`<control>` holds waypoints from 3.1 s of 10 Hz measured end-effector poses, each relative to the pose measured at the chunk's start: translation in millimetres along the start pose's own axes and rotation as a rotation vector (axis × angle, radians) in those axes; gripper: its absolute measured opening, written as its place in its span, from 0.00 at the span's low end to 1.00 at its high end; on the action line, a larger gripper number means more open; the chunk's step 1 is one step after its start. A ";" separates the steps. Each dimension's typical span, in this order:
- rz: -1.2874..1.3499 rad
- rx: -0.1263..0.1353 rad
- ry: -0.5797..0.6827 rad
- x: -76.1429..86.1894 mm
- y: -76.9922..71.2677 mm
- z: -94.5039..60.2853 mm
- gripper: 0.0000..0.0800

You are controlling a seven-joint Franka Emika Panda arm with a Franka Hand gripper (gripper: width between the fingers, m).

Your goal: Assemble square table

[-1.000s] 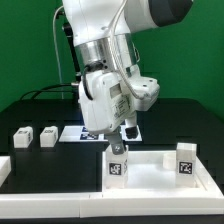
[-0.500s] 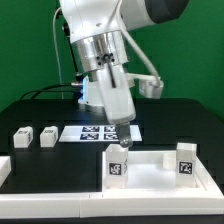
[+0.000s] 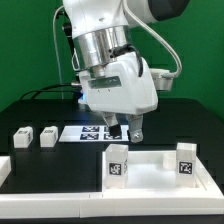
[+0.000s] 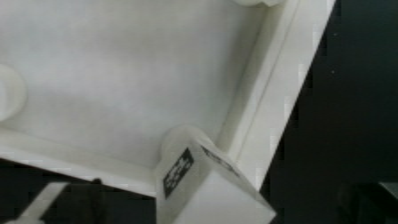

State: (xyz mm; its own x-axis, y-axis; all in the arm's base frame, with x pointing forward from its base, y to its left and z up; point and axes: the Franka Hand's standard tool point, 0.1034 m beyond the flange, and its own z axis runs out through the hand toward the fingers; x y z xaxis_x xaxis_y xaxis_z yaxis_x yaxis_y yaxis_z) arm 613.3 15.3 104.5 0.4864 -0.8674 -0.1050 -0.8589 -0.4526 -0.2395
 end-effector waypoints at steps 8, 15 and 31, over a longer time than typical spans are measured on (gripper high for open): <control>-0.762 -0.038 0.017 -1.5 22.6 0.1 0.81; -1.095 -0.112 0.042 24.8 64.7 37.4 0.81; -1.033 -0.161 -0.055 20.6 60.4 68.1 0.07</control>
Offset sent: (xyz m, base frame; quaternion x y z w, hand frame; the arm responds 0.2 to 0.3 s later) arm -0.0250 -0.0107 -0.0068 0.0094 -0.0028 -0.3852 0.9228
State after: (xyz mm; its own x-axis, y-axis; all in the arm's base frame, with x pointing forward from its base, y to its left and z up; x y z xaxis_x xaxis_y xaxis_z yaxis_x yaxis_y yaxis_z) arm 582.4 -15.8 22.1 0.9989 -0.0345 0.0328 -0.0309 -0.9938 -0.1064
